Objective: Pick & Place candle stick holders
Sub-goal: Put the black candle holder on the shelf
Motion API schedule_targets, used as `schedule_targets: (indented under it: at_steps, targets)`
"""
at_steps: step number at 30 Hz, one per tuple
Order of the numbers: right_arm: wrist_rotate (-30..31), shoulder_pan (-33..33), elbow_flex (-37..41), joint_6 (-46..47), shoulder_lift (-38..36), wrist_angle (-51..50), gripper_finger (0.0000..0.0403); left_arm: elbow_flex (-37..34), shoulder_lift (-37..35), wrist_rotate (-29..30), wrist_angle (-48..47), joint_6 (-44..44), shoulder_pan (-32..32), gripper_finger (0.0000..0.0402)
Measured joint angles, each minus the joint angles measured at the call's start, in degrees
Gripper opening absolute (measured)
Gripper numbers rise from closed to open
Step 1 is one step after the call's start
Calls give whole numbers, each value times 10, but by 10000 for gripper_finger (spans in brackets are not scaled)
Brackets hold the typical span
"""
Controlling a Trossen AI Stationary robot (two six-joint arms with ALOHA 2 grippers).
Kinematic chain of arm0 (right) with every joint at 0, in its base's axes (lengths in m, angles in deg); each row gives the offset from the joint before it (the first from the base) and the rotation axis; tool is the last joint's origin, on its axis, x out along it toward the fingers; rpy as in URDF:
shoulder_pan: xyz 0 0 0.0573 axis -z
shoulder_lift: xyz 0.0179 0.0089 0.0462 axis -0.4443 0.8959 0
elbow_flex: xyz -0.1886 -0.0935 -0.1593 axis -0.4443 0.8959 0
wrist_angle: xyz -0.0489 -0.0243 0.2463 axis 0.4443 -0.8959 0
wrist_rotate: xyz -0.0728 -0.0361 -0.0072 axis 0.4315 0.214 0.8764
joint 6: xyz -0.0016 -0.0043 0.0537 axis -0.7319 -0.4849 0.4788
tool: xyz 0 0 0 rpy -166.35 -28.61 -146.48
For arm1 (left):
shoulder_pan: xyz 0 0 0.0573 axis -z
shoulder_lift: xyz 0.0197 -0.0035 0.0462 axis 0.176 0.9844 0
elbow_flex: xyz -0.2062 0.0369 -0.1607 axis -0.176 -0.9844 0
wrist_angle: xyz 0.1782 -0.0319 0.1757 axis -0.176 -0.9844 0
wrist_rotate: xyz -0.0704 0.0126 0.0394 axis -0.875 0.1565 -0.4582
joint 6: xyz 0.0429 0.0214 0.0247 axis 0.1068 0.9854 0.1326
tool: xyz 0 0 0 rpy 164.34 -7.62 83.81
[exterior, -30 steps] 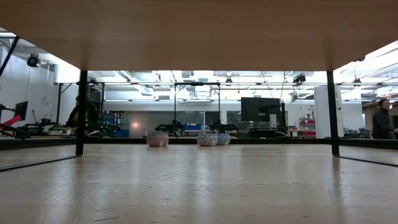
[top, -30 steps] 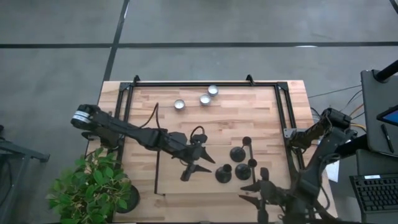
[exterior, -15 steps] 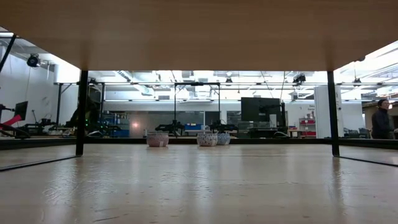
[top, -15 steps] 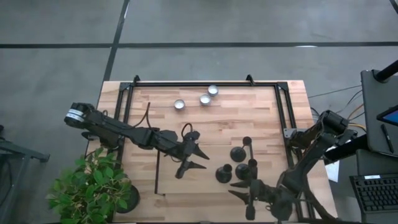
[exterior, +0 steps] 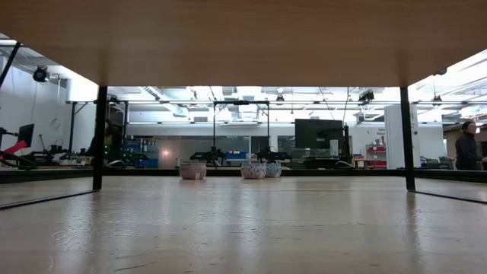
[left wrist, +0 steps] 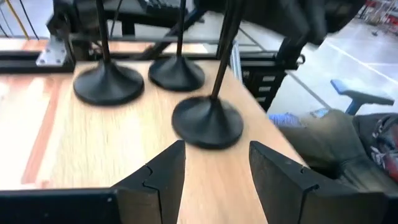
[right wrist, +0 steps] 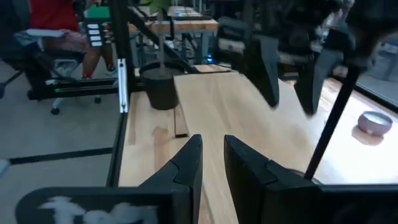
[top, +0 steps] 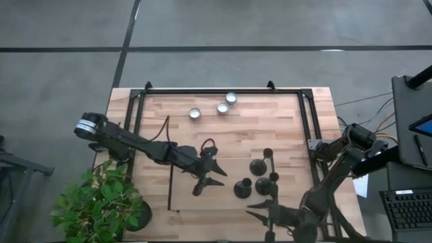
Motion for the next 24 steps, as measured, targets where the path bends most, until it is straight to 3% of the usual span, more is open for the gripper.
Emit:
schedule_targets:
  at_steps: [10, 24]
  targets:
    - [-43, -26, -68, -39, -2, -72, 52, 23, 59, -19, 5, -12, 0, 172]
    - [-44, -41, -93, -70, -2, -83, 52, 86, 139, -34, 9, -12, 1, 117]
